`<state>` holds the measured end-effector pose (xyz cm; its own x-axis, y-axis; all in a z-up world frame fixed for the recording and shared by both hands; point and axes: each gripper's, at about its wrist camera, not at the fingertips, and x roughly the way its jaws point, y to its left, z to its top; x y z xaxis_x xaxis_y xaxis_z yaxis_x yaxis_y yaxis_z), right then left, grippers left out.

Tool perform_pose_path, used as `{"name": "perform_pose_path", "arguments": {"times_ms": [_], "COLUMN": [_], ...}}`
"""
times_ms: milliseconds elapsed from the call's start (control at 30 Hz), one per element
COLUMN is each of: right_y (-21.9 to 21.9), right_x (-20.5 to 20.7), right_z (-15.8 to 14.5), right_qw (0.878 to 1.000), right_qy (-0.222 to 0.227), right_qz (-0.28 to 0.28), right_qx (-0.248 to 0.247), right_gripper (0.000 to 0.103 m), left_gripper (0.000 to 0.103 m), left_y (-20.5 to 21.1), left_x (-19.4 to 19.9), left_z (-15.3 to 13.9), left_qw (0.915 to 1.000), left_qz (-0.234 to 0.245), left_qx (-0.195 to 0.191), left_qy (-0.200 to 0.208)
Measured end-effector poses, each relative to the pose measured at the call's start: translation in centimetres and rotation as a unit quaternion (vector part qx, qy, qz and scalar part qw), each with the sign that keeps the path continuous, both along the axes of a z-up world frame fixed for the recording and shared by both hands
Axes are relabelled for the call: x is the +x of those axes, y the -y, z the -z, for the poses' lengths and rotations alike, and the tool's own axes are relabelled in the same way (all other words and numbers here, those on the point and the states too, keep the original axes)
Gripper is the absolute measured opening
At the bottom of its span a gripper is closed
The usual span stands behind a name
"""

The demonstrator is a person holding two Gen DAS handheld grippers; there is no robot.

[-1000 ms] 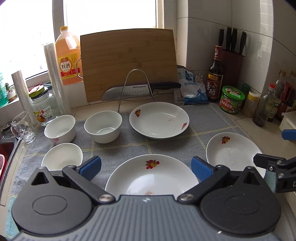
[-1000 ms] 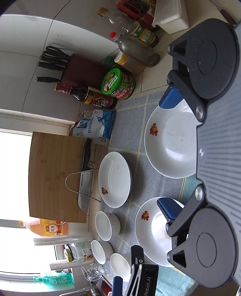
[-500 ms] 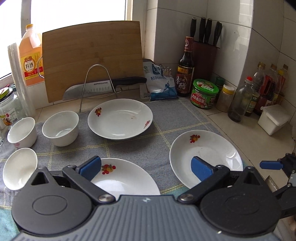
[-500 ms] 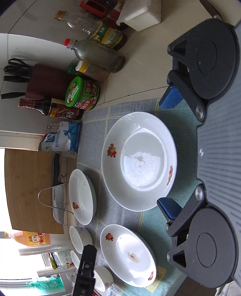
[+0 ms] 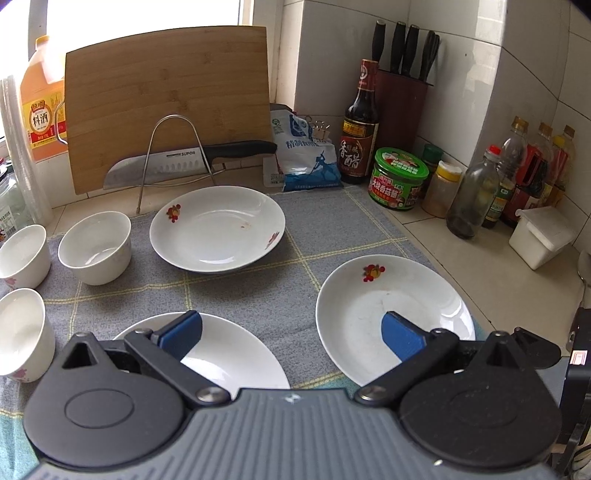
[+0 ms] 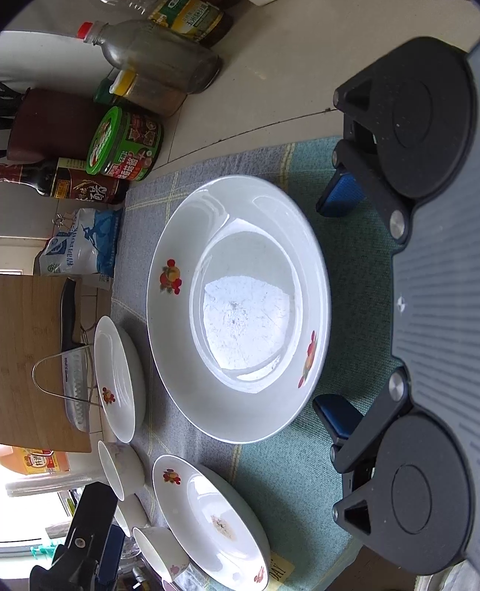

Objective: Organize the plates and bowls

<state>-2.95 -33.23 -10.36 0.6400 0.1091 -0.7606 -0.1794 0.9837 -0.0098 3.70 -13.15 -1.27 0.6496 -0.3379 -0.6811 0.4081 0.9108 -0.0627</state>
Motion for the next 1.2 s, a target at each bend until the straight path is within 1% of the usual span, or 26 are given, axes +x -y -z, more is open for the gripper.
{"name": "perform_pose_path", "arguments": {"times_ms": [133,233,267,367,467,567,633,733,800,967,1033,1100,1200], "right_y": [0.2,0.2,0.2,0.3,0.4,0.4,0.4,0.6,0.8,1.3,1.5,1.7,1.8], "right_x": [0.1,-0.3,-0.4,-0.7,-0.8,-1.1,-1.0,-0.7,-0.7,-0.3,-0.1,0.2,0.4], "right_z": [0.1,0.2,0.2,0.4,0.5,0.6,0.6,0.5,0.5,0.4,0.4,0.4,0.5], "right_qw": [1.0,1.0,1.0,0.999,0.999,0.999,0.999,0.999,0.998,0.998,0.998,0.998,0.998], "right_qy": [0.008,0.019,0.023,0.035,0.042,0.049,0.049,0.047,0.045,0.041,0.039,0.038,0.037], "right_qz": [-0.004,-0.004,-0.004,-0.004,-0.006,-0.01,-0.013,-0.022,-0.028,-0.045,-0.049,-0.046,-0.051], "right_qx": [0.005,0.007,0.008,0.009,0.011,0.013,0.013,0.014,0.015,0.026,0.029,0.024,0.023], "right_gripper": [0.103,0.103,0.103,0.103,0.103,0.103,0.103,0.103,0.103,0.103,0.103,0.103,0.103], "left_gripper": [0.102,0.102,0.102,0.102,0.102,0.102,0.102,0.102,0.102,0.099,0.095,0.092,0.082], "left_y": [0.3,1.0,1.3,2.6,4.2,6.4,7.9,9.6,10.6,11.9,12.3,12.6,12.9], "left_x": [1.2,2.5,2.8,4.0,5.2,5.9,6.4,7.1,8.0,9.3,9.8,10.4,11.3], "left_z": [0.0,0.2,0.4,0.9,1.5,2.3,2.9,3.6,4.3,5.7,6.1,6.6,7.2], "left_qw": [0.9999,0.9996,0.9996,0.9991,0.9968,0.9938,0.991,0.9862,0.9817,0.9734,0.9697,0.9672,0.9629], "left_qz": [0.01,-0.003,0.002,0.023,0.061,0.095,0.115,0.147,0.166,0.197,0.208,0.213,0.221], "left_qx": [-0.002,0.011,0.013,0.021,0.013,0.031,0.044,0.05,0.057,0.065,0.067,0.072,0.076], "left_qy": [-0.013,-0.025,-0.026,-0.03,-0.049,-0.048,-0.052,-0.059,-0.075,-0.097,-0.109,-0.119,-0.136]}}
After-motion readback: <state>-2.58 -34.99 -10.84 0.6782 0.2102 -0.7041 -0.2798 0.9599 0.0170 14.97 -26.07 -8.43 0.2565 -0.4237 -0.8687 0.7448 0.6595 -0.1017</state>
